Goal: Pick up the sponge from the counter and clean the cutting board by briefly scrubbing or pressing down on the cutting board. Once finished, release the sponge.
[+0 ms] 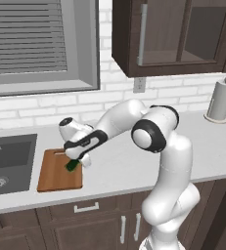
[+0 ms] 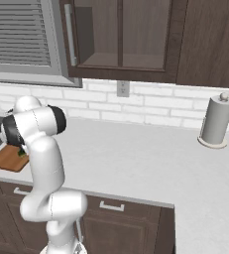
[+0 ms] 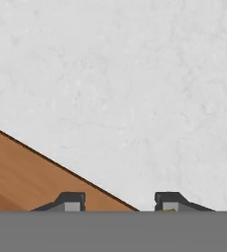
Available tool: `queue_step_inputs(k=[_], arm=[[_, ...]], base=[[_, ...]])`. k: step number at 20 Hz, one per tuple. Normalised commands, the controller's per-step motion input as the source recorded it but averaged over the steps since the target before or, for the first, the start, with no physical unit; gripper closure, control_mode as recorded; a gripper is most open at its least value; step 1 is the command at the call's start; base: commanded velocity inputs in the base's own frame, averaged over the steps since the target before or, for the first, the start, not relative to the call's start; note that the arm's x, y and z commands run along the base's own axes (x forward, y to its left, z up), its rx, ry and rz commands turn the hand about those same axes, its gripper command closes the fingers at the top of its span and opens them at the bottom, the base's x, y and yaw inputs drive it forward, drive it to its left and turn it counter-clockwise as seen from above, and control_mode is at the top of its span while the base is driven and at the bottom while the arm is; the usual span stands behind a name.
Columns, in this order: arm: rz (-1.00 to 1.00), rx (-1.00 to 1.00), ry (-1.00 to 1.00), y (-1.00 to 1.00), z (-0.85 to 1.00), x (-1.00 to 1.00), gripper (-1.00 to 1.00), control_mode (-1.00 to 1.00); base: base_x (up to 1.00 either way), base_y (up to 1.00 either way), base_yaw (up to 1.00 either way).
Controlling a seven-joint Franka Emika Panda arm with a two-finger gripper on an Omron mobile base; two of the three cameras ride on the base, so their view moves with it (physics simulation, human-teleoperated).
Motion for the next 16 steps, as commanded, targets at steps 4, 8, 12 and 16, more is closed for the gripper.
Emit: queue_step_inputs(k=[4, 8, 12, 16], arm=[[-0.09, 0.00, 0.00, -0.82, -0.35, 0.11, 1.00, -1.00], [-0.11, -0.01, 0.00, -0.73, -0.27, 0.18, 1.00, -1.00], [-0.12, 0.00, 0.00, -0.73, -0.21, 0.14, 1.00, -1.00], [-0.13, -0.01, 0.00, -0.67, -0.26, 0.08, 1.00, -1.00]], base=[[0.00, 0.00, 0.00], [0.00, 0.00, 0.00], [0.00, 0.00, 0.00], [0.00, 0.00, 0.00]])
